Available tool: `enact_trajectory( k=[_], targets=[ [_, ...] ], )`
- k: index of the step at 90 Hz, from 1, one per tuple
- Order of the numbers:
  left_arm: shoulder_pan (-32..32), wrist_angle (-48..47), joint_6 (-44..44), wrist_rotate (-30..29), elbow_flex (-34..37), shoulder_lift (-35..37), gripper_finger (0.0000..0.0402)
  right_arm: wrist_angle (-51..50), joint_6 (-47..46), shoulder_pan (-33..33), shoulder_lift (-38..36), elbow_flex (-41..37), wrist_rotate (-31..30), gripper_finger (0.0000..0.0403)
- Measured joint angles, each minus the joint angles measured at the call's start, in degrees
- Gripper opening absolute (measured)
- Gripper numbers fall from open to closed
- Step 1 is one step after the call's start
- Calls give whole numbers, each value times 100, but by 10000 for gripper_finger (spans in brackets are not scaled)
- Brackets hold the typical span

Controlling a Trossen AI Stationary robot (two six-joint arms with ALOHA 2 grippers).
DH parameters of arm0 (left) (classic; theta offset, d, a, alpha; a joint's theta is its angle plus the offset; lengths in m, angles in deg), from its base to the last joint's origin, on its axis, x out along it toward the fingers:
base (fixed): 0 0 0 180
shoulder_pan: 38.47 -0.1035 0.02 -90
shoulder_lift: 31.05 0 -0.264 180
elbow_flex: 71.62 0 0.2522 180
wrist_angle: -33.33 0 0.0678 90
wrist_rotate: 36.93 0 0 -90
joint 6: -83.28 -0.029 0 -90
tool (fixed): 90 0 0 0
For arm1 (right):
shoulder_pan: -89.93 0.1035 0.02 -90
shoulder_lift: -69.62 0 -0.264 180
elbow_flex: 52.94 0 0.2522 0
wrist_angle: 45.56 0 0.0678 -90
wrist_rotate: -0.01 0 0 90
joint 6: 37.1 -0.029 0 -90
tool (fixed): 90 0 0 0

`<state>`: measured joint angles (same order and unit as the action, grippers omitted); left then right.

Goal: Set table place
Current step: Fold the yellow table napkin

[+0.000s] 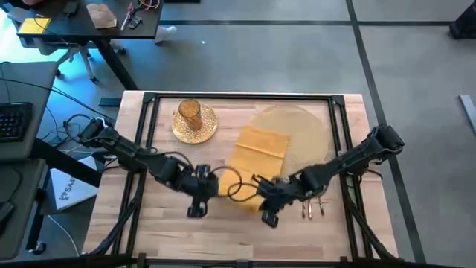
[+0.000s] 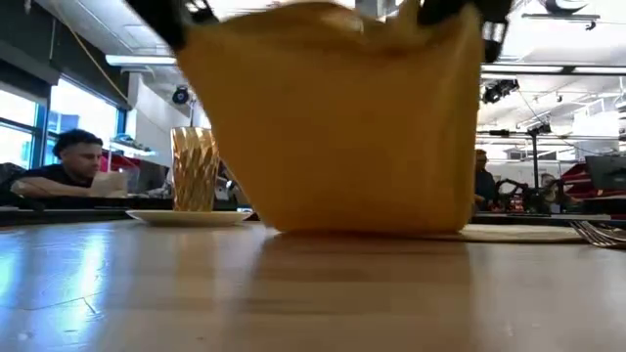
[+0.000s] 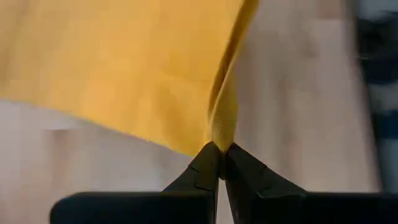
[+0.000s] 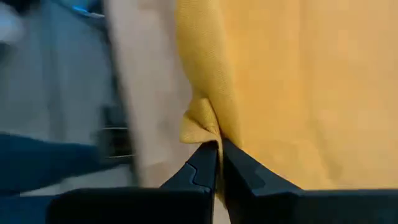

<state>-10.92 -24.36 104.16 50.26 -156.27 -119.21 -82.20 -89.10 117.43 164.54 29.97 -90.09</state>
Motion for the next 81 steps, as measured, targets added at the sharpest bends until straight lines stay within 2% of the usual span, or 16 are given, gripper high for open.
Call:
enact_trajectory(
  k=[12, 27, 40, 54, 64, 81],
  targets=[
    [269, 347, 48, 384, 165, 0, 0, 911, -324, 173, 0, -422, 31, 0],
    [207, 335, -60, 278, 193, 24, 0, 1028, -422, 215, -2, -412, 25, 0],
    [-159, 309, -310, -622, 195, 50, 0, 256, -925, 127, -137, -211, -552, 0],
    [-812, 483, -953, -1387, 195, 68, 0, -1387, -1836, -88, -497, -177, -1460, 0],
    [-1419, 735, -1271, -1430, 190, -71, 0, -2020, -1882, -341, -565, -309, -1643, 0],
    [-2209, 1074, -1568, -1175, 193, -644, 0, -1602, -1399, -934, -529, -963, -1610, 0]
  ],
)
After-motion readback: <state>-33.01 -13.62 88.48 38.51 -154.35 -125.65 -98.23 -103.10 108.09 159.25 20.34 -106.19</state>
